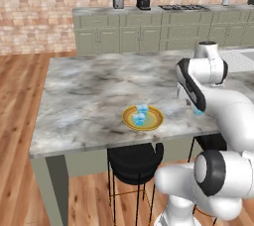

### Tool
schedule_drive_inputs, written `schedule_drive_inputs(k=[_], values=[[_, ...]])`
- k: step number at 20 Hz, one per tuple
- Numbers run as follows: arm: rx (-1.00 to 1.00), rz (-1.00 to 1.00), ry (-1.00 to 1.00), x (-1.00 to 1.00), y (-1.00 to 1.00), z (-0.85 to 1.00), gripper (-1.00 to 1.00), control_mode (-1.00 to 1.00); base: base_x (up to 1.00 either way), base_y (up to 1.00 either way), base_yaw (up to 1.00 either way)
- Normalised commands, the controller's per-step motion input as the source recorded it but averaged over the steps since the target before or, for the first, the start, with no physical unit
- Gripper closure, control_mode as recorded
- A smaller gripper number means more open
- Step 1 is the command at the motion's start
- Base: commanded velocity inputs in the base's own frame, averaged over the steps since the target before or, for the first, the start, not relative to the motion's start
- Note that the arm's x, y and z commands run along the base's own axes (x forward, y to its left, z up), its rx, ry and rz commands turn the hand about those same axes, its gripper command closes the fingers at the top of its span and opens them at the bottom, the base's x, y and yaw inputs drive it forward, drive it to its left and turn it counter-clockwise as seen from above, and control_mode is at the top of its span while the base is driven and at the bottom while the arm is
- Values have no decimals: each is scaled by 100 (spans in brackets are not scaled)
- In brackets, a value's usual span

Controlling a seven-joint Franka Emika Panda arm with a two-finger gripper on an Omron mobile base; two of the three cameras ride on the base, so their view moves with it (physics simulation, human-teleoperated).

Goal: Place two yogurt containers on each plate.

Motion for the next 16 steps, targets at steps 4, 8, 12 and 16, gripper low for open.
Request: schedule_drive_inputs(k=[4,8,12,16], values=[[0,0,0,3,-100,-3,-100,-100,0,0,0],[0,0,0,19,-88,-5,-100,-100,0,0,0],[0,2,0,26,-51,-17,-100,-100,0,0,0],[0,4,0,34,-10,-23,-100,-100,0,0,0]])
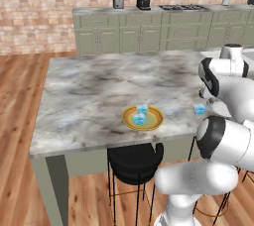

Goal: Place two yogurt containers on each plate.

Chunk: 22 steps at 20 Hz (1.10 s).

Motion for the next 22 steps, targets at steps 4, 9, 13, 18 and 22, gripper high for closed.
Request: schedule_drive_inputs(k=[4,9,13,18,22], values=[[0,5,-3,32,-14,-15,-100,-100,0,0,0],[0,1,-13,-1,31,-10,-100,-100,0,0,0],[0,-6,-28,0,79,-16,-100,-100,0,0,0],[0,-10,-18,-2,19,-3,-100,-100,0,0,0],[0,-8,-6,-21,29,-3,-100,-100,0,0,0]])
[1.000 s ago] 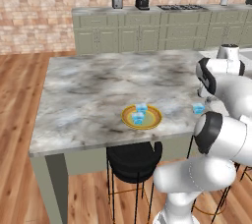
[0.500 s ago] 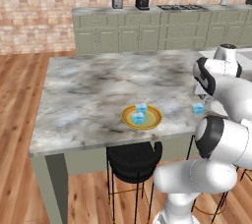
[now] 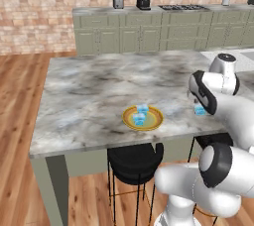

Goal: Place two yogurt containers on each plate.

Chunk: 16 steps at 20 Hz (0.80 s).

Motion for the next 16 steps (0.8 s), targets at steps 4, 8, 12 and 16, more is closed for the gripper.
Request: schedule_drive_inputs(k=[4,8,12,16], values=[[0,-3,-5,1,-18,-5,-100,-100,0,0,0],[0,0,0,14,-58,-27,-100,-100,0,0,0],[0,0,-1,21,-27,-17,-100,-100,0,0,0],[0,0,-1,32,0,-2,-100,-100,0,0,0]])
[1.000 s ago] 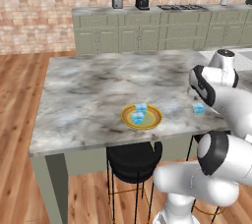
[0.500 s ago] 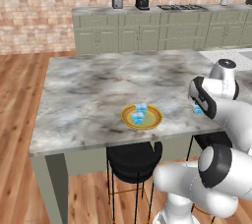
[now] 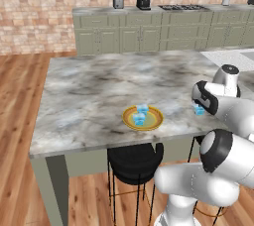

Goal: Place two yogurt containers on each plate.

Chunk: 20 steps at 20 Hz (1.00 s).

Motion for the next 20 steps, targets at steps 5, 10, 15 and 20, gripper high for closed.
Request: schedule_drive_inputs(k=[5,10,15,20], values=[[0,3,0,25,-22,-22,-100,-100,0,0,0],[-1,9,7,12,-27,-15,-100,-100,0,0,0],[0,11,0,10,-12,0,-100,-100,0,0,0],[-1,2,0,7,4,-3,-100,-100,0,0,0]])
